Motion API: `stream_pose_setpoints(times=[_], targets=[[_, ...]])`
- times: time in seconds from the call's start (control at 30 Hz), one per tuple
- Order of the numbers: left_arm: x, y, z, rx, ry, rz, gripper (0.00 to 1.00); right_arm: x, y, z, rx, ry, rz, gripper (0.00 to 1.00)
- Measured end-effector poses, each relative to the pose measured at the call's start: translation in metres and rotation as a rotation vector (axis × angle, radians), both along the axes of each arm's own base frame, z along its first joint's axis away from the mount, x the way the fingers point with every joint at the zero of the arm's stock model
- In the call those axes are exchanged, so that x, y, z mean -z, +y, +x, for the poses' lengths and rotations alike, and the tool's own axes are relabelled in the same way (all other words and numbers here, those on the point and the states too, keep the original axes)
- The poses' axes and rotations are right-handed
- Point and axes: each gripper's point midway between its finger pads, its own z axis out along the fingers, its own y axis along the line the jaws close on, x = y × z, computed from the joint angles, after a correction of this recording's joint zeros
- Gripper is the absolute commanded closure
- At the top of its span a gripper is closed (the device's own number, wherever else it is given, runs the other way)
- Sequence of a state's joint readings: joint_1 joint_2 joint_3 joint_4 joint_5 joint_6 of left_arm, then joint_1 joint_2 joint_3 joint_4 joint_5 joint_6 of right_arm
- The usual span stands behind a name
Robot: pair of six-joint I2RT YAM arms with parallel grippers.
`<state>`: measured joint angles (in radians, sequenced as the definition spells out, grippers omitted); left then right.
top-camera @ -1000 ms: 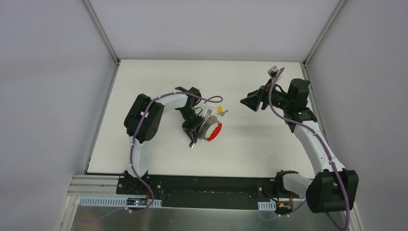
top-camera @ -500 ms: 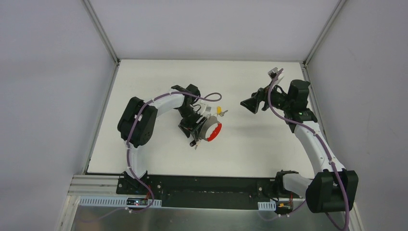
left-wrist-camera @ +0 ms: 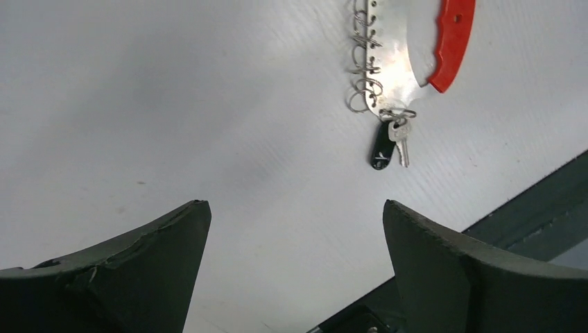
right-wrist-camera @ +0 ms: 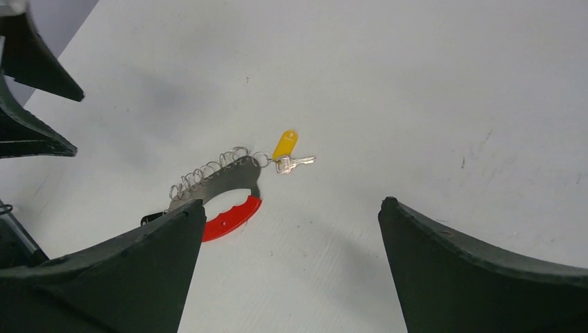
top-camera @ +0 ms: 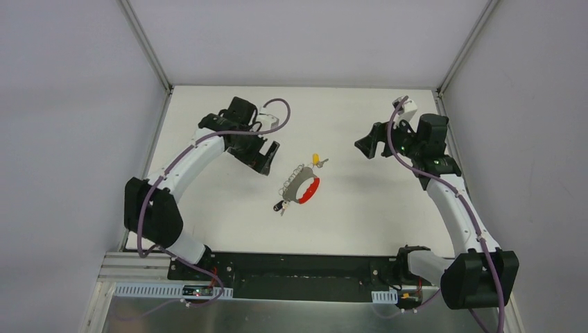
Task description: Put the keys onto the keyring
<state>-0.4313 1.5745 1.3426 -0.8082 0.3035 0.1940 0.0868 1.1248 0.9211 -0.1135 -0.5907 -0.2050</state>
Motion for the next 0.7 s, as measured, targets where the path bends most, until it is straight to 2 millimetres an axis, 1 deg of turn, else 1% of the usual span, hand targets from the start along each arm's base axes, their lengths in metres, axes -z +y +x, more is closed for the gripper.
stream_pose_setpoints(times=[0.13,0.17,0.23,0.27,0.37,0.4,0.47,0.6,0.63,0.7], targets=[[-0.025,0.026,0.017,-0.108,-0.143,0.015,0.01,0.000,-0.008,0.000,0.053,0.006,-0.013,0.00],[-0.031,0.035,0.022,-0.145,-0.182,0.019,0.01,-0.001,-0.009,-0.001,0.063,0.000,-0.015,0.00],[-0.042,0.053,0.027,-0.216,-0.243,0.022,0.01,-0.003,-0.011,-0.005,0.076,-0.007,-0.014,0.00],[-0.047,0.059,0.029,-0.241,-0.266,0.016,0.01,-0.002,-0.012,-0.008,0.083,-0.006,-0.012,0.00],[-0.070,0.083,0.030,-0.334,-0.368,-0.007,0.01,0.001,-0.014,-0.014,0.094,0.005,-0.009,0.00],[-0.077,0.088,0.029,-0.356,-0.399,-0.018,0.01,0.001,-0.014,-0.016,0.098,0.007,-0.008,0.00],[-0.098,0.097,0.023,-0.394,-0.485,-0.041,0.01,-0.003,-0.015,-0.019,0.106,-0.002,-0.002,0.00],[-0.141,0.112,0.002,-0.441,-0.686,-0.093,0.01,-0.018,-0.016,-0.027,0.116,-0.049,0.012,0.00],[-0.148,0.116,-0.005,-0.452,-0.726,-0.103,0.01,-0.021,-0.016,-0.028,0.117,-0.057,0.015,0.00],[-0.155,0.123,-0.015,-0.479,-0.781,-0.107,0.01,-0.025,-0.016,-0.031,0.117,-0.071,0.020,0.00]])
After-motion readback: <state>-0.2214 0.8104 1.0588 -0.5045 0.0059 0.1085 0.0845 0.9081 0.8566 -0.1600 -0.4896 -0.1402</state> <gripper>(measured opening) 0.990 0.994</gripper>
